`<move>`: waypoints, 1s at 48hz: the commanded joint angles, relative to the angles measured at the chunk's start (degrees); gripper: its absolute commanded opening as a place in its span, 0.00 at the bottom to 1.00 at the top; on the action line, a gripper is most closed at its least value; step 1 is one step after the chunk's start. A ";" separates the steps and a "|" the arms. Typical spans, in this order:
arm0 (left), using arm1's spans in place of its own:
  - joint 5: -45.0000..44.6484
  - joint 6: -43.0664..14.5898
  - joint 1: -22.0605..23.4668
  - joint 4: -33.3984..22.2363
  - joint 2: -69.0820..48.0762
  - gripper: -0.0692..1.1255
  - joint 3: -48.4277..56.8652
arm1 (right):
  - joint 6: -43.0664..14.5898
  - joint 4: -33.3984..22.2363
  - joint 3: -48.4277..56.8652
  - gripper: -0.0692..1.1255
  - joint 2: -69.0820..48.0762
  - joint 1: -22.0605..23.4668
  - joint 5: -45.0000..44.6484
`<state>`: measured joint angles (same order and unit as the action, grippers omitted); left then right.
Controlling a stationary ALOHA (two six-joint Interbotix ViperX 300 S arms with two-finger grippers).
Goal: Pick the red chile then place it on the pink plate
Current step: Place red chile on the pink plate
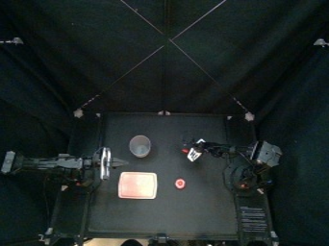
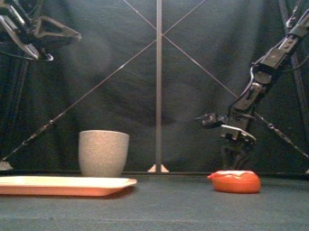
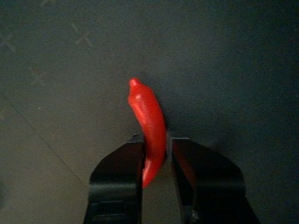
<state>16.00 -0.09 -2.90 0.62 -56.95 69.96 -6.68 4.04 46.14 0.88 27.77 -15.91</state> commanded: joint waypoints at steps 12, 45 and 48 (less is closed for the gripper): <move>0.18 0.00 -0.79 0.00 0.18 0.04 -0.62 | 0.00 1.76 -12.83 0.43 -3.78 -14.59 0.35; 0.18 0.00 -1.05 0.00 0.18 0.04 -0.44 | 0.00 -3.34 -46.32 0.44 24.79 -29.18 2.90; 0.18 -0.09 -1.14 0.00 0.18 0.04 -0.35 | 0.00 -3.34 -47.55 0.47 26.19 -29.27 2.29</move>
<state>15.91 -0.09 -3.78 0.53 -56.95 70.31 -6.59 0.79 1.49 27.42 -1.49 -13.36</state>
